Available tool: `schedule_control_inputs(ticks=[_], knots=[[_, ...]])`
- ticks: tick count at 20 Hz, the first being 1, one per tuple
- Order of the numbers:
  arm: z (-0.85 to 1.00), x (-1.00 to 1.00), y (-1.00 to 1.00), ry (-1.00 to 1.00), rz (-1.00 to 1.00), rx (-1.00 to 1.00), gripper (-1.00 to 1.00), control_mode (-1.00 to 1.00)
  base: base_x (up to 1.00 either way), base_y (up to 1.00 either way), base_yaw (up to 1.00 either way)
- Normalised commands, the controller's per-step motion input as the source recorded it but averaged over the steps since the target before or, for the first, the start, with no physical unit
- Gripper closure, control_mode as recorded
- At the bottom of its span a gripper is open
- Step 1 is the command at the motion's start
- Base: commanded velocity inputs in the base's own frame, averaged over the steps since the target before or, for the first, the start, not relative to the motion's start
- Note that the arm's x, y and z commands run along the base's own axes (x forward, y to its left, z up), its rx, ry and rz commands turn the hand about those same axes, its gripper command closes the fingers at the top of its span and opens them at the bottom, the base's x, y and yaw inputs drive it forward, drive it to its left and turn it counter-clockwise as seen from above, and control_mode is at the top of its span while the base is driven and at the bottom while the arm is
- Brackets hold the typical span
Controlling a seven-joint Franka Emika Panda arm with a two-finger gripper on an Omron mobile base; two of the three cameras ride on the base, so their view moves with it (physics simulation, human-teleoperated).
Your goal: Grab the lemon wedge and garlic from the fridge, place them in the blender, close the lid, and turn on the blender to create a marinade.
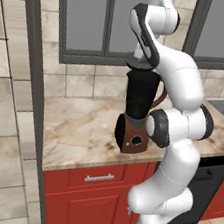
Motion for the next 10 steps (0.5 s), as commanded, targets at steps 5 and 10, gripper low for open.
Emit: schedule_control_inputs(ticks=[5,10], knots=[[-0.26,0.03,-0.20,0.06,0.00,-0.03,1.00,-1.00,0.00,0.00,0.00],[-0.52,0.10,0.00,0.05,0.00,0.00,1.00,-1.00,0.00,0.00,0.00]])
